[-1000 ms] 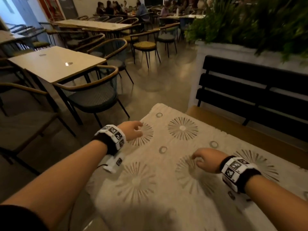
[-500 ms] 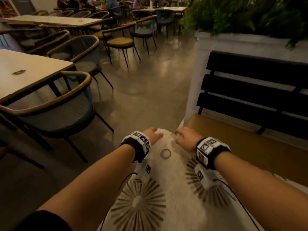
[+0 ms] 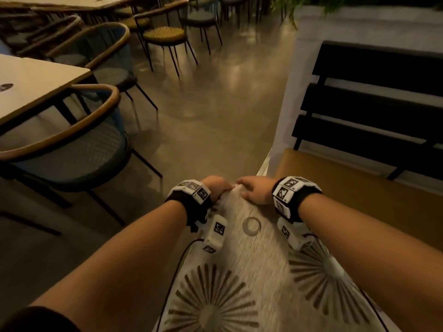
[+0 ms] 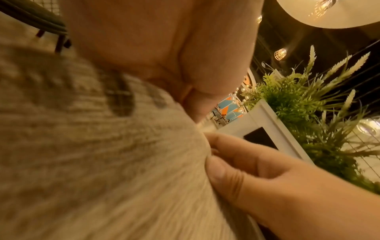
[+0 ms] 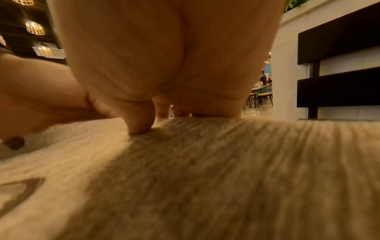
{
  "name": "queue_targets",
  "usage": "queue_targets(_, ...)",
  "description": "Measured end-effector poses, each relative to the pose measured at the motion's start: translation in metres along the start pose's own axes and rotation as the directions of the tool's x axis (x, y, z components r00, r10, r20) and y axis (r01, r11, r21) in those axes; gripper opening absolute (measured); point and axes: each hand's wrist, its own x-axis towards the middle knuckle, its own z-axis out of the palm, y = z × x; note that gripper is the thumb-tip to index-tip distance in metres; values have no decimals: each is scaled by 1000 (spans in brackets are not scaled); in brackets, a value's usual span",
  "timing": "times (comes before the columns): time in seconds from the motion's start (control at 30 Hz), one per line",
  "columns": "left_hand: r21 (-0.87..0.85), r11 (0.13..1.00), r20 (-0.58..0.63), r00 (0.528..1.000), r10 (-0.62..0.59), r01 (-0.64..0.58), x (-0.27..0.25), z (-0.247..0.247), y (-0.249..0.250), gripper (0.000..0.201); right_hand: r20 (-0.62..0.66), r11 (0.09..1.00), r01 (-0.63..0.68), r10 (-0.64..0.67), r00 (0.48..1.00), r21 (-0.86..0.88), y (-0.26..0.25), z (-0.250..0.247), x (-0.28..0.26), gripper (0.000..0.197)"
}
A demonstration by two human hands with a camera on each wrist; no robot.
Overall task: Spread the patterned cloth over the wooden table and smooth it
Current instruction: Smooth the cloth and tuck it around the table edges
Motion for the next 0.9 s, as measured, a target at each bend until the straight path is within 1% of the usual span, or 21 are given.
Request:
queue_targets(0.07,-39,999,79,997,-8,11,-2,-5,-1,48,-49,1000,6,-6,999,15,2,-2,0,54)
queue_targets(0.1,-44,999,80,997,13,-9,-3,-5,-1,41,-69,1000,20,-19,997,8,3,-3,0,56)
queue_targets(0.17,-136,990,45,998,50,-43,1,-5,0,21,-87,999,47,-48,995,-17,3,-6,0,54)
queue_targets(0.2,-189,980,11,998,59,-56,6,-4,-2,24,-86,998,50,-53,995,-36,3,-6,0,51)
queue_targets(0.23,-186,981,-31,998,56,-61,6,-2,-1,31,-77,998,45,-49,996,-50,3,-6,-1,48)
queue_targets(0.27,-145,987,-69,996,56,-65,5,1,-2,34,-58,998,33,-37,998,-57,2,-6,-1,45)
queue_targets(0.3,-77,995,-76,995,65,-71,2,7,-3,33,-33,998,17,-19,999,-54,1,-5,-1,41)
queue_targets(0.33,18,997,-44,996,78,-77,0,13,-3,31,-7,999,-1,1,1000,-48,2,-5,-2,38)
queue_targets(0.4,225,968,35,994,104,-109,-4,19,-4,35,30,999,-35,36,999,-23,0,-4,0,35)
queue_targets(0.43,283,952,31,993,116,-119,-4,19,-4,38,43,999,-52,53,998,-12,-1,-4,2,37)
queue_targets(0.5,316,939,-67,984,165,-135,-7,11,-1,40,56,997,-80,80,995,-7,-2,-3,5,46)
queue_targets(0.53,320,933,-123,969,212,-163,-9,7,1,35,60,996,-92,92,994,-11,-2,-4,6,50)
queue_targets(0.57,333,922,-138,958,252,-195,-12,5,2,26,66,993,-110,112,991,-28,-2,-5,6,53)
queue_targets(0.6,353,910,-91,960,264,-217,-14,5,3,22,68,992,-122,124,990,-41,-2,-4,5,54)
queue_targets(0.63,383,901,-3,975,222,-204,-18,8,2,27,65,988,-147,150,986,-57,0,-3,4,56)
queue_targets(0.67,417,892,82,985,154,-175,-22,13,0,38,57,982,-176,180,982,-70,3,-2,3,59)
queue_targets(0.7,457,880,133,988,78,-131,-26,17,-5,48,59,972,-215,221,974,-89,5,1,2,61)
queue_targets(0.77,480,874,164,986,-5,-76,-26,19,-17,64,64,955,-280,287,956,-95,13,3,-6,67)
queue_targets(0.83,344,939,168,983,-67,6,-26,18,-27,69,64,947,-308,314,947,-87,28,3,-24,71)
queue_targets(0.87,267,962,173,979,-104,55,-30,17,-31,69,76,942,-328,333,940,-71,36,5,-35,73)
queue_targets(0.9,239,967,176,976,-130,86,-37,17,-30,69,70,939,-330,336,939,-94,48,7,-50,75)
